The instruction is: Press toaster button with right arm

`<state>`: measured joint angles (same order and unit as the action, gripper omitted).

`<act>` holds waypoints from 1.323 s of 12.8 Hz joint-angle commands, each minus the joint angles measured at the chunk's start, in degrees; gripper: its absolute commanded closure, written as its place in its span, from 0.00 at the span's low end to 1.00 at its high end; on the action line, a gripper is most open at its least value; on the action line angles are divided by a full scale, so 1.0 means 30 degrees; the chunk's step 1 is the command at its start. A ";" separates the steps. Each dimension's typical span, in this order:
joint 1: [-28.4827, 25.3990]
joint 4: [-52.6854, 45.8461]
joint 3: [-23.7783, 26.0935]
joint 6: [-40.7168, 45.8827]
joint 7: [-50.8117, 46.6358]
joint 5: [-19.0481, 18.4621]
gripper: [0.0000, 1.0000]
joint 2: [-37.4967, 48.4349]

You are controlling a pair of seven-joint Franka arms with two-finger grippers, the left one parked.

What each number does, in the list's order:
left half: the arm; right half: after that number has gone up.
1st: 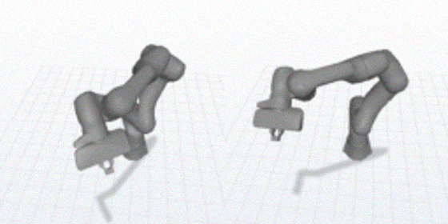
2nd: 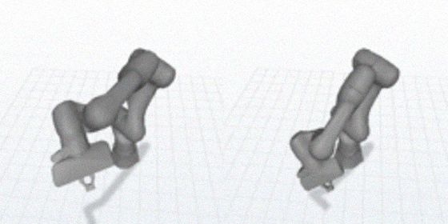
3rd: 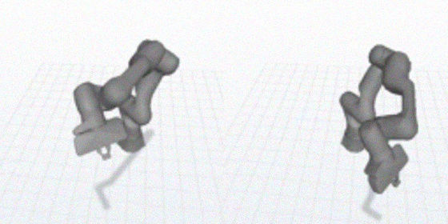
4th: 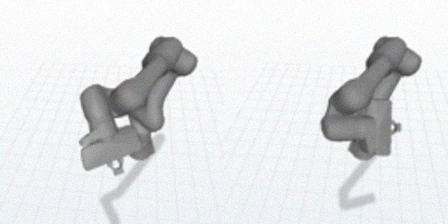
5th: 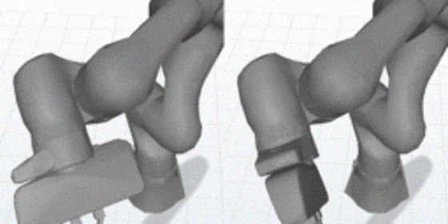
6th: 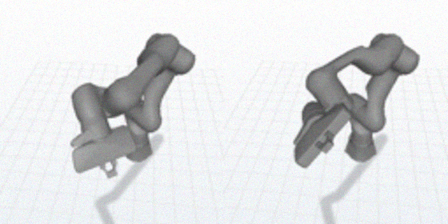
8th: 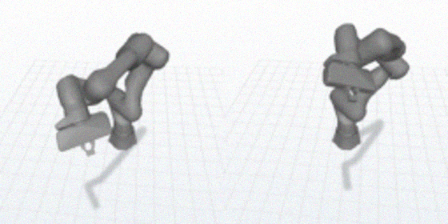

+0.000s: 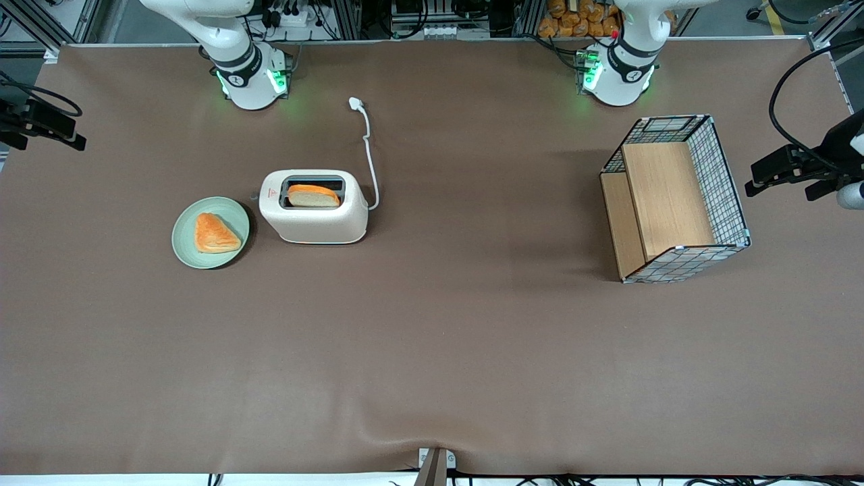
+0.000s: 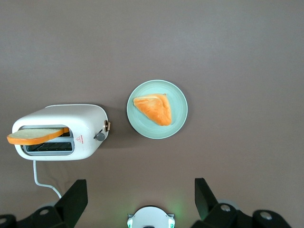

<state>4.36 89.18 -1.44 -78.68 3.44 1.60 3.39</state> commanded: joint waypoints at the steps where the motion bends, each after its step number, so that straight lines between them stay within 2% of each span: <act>1: 0.0129 -0.0343 0.0186 0.0239 -0.0093 -0.0181 0.00 -0.0281; 9: 0.0393 -0.0284 0.0186 0.0239 -0.0093 -0.0211 0.00 -0.0545; 17: 0.0364 0.1238 0.0156 0.0268 -0.0151 0.0023 0.00 -0.0574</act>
<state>4.53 91.93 -1.60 -78.10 3.44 1.60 1.33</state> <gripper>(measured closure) 0.000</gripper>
